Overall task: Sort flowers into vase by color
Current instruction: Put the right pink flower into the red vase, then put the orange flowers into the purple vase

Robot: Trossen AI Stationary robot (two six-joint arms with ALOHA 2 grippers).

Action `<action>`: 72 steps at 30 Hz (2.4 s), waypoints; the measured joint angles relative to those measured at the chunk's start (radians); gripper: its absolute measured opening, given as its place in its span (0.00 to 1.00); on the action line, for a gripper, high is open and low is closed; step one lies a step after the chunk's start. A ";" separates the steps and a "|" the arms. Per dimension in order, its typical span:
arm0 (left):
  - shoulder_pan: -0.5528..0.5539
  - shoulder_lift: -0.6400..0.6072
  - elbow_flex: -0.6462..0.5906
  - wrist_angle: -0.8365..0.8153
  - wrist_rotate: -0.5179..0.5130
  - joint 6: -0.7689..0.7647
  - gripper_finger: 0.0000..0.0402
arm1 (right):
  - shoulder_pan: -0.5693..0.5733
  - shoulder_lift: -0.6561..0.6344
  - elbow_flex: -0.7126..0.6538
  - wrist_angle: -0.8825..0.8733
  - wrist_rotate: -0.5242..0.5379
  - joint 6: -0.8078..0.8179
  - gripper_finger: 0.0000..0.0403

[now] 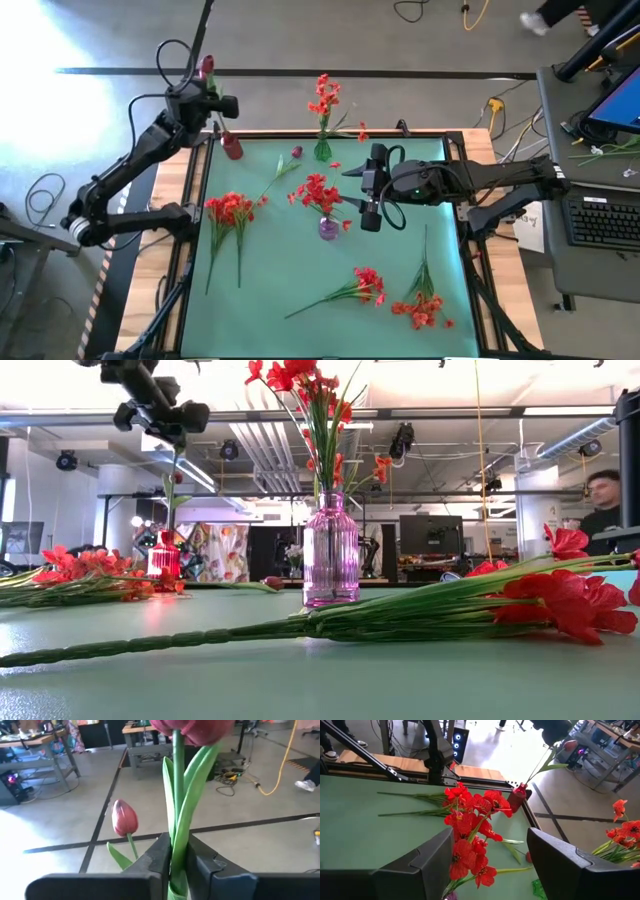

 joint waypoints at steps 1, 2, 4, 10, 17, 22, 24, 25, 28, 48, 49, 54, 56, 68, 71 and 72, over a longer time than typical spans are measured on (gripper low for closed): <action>0.000 0.005 0.000 -0.003 -0.005 -0.002 0.10 | 0.000 0.000 0.000 0.000 0.000 0.000 0.61; 0.000 0.009 0.000 -0.004 -0.012 -0.006 0.11 | 0.000 0.000 0.000 0.000 0.000 0.000 0.61; 0.000 0.016 0.000 -0.011 -0.021 -0.011 0.14 | 0.000 0.000 0.000 0.000 0.000 0.000 0.61; 0.000 0.024 0.000 -0.023 -0.028 -0.035 0.23 | 0.000 0.000 0.000 0.000 0.000 -0.001 0.62; 0.000 0.020 0.000 -0.047 -0.028 -0.054 0.34 | 0.000 0.000 0.000 0.000 0.000 -0.002 0.61; 0.000 0.013 0.000 -0.085 -0.027 -0.050 0.41 | 0.000 0.000 0.000 0.000 -0.001 -0.002 0.63; -0.001 0.002 0.000 -0.114 -0.020 -0.044 0.44 | 0.000 0.000 0.000 0.000 -0.001 -0.002 0.63; -0.003 -0.006 0.000 -0.130 -0.006 -0.043 0.44 | 0.000 0.000 0.000 0.000 0.000 -0.002 0.63; -0.014 -0.040 0.000 -0.181 0.078 -0.044 0.46 | 0.000 0.000 0.000 0.000 0.000 -0.002 0.63; -0.509 -0.224 -0.025 -0.263 0.523 -0.165 0.46 | 0.001 -0.018 0.000 0.020 0.000 0.022 0.61; -0.544 -0.221 -0.026 -0.262 0.522 -0.169 0.46 | 0.001 -0.018 0.000 0.020 0.000 0.025 0.61; -0.711 -0.198 -0.029 -0.266 0.392 -0.220 0.46 | 0.001 -0.024 0.000 0.014 0.000 0.078 0.61; -0.769 -0.188 -0.029 -0.270 0.360 -0.241 0.46 | 0.003 -0.032 0.000 0.003 0.000 0.112 0.60; -1.061 -0.090 -0.029 -0.272 0.303 -0.325 0.46 | 0.049 -0.077 0.000 -0.288 -0.012 0.458 0.59; -1.113 -0.063 -0.029 -0.306 0.303 -0.382 0.46 | 0.070 -0.075 0.000 -0.392 -0.018 0.578 0.58; -1.129 -0.052 -0.029 -0.327 0.303 -0.407 0.46 | 0.077 -0.074 0.000 -0.426 -0.027 0.619 0.58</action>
